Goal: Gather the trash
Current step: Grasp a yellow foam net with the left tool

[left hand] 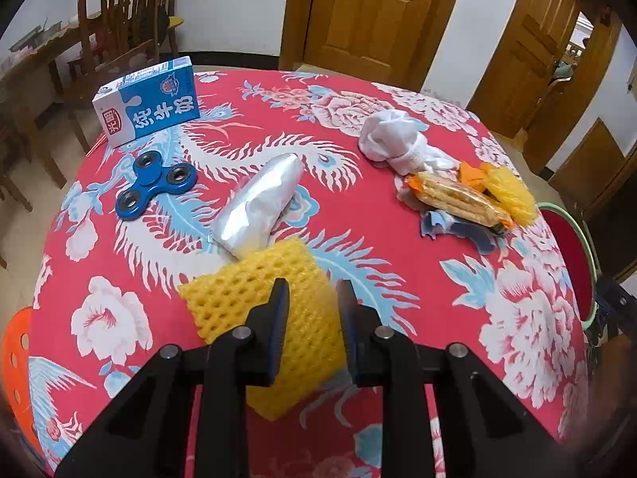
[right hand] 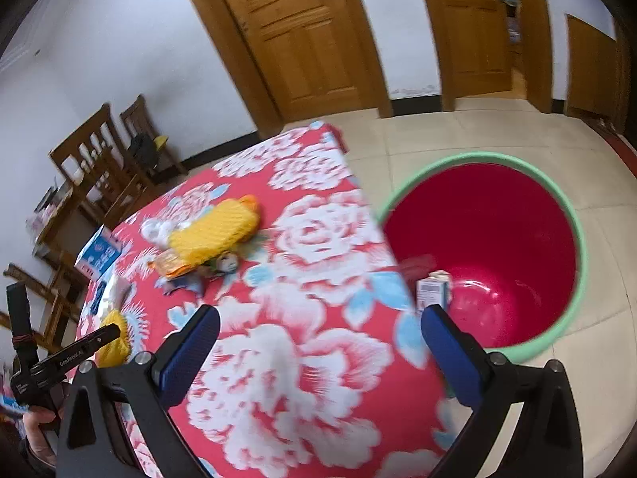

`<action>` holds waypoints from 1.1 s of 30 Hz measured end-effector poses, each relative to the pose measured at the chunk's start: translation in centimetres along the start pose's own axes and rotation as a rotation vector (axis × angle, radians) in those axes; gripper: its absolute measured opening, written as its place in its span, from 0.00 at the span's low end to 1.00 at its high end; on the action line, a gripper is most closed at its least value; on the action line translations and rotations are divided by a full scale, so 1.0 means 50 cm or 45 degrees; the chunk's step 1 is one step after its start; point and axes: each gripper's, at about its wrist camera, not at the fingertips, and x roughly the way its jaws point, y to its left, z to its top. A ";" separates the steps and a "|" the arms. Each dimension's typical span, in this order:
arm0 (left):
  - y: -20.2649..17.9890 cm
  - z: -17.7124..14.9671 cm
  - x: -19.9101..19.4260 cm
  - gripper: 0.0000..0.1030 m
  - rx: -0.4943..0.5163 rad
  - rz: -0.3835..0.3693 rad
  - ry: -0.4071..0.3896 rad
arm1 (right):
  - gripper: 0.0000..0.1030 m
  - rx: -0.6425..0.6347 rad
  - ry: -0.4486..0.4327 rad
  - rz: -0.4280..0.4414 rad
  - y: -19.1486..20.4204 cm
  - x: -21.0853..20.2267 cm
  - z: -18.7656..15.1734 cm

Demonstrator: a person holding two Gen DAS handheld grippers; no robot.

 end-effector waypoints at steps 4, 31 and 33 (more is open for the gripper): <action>0.004 -0.002 -0.021 0.24 0.027 0.000 -0.015 | 1.00 -0.043 0.040 0.035 0.041 0.025 0.009; 0.080 -0.018 -0.006 0.44 -0.026 0.195 -0.013 | 1.00 -0.132 0.111 0.065 0.135 0.100 0.057; 0.081 -0.019 -0.006 0.43 -0.018 0.195 -0.023 | 1.00 -0.136 0.122 0.067 0.142 0.112 0.065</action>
